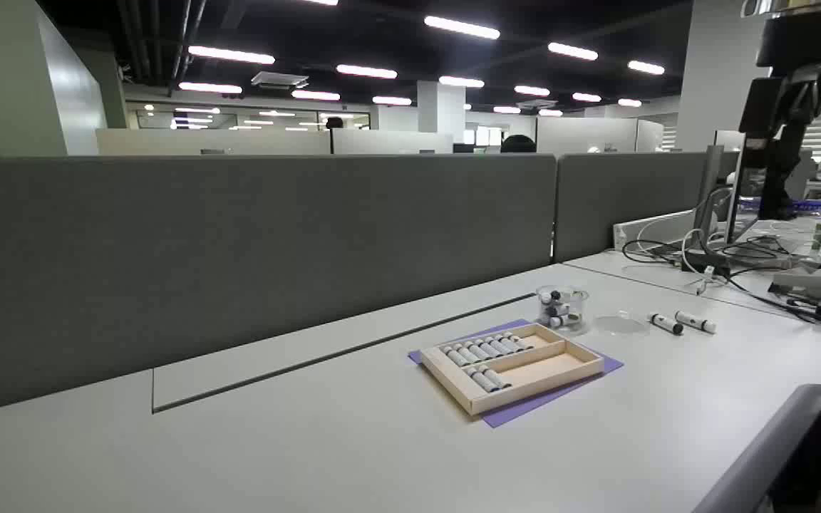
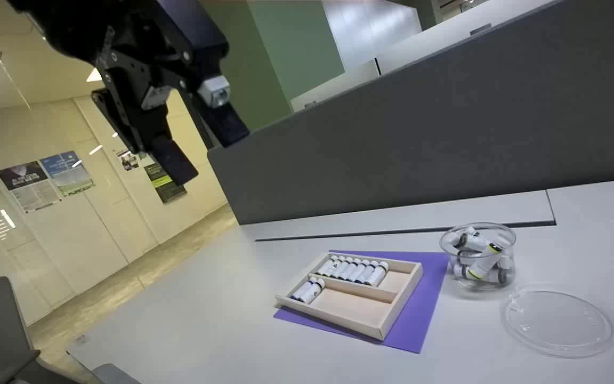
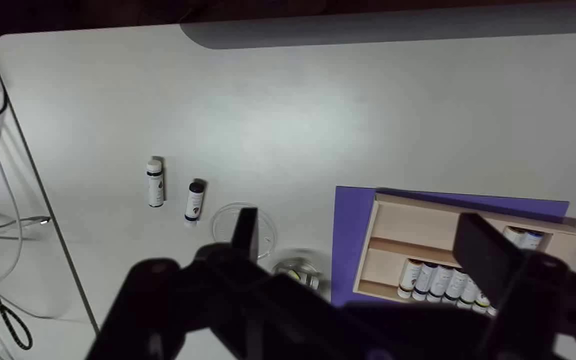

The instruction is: Put the white object into the container.

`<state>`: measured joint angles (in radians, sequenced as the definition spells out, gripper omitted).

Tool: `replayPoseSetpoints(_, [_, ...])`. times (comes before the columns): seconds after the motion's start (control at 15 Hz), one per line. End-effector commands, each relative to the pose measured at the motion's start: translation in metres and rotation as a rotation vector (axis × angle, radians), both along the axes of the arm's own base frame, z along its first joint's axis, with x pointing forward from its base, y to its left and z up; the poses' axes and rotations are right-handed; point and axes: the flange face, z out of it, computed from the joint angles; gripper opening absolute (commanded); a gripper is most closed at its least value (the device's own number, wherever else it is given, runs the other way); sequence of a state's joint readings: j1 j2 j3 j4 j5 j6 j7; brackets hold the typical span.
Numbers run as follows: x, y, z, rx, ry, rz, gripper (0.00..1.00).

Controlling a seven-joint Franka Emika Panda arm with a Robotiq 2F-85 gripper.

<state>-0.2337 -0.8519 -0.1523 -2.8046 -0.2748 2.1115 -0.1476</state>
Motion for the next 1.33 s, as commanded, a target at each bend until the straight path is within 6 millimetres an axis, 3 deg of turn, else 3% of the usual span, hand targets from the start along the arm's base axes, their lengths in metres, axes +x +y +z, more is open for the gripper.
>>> replayPoseSetpoints(0.0, [0.000, 0.000, 0.001, 0.001, 0.002, 0.000, 1.00])
replayPoseSetpoints(0.47, [0.000, 0.000, 0.000, 0.001, 0.003, 0.000, 1.00])
replayPoseSetpoints(0.87, [0.064, -0.074, -0.024, 0.027, -0.141, -0.117, 1.00])
replayPoseSetpoints(1.27, [0.123, -0.141, -0.080, 0.034, -0.115, -0.126, 1.00])
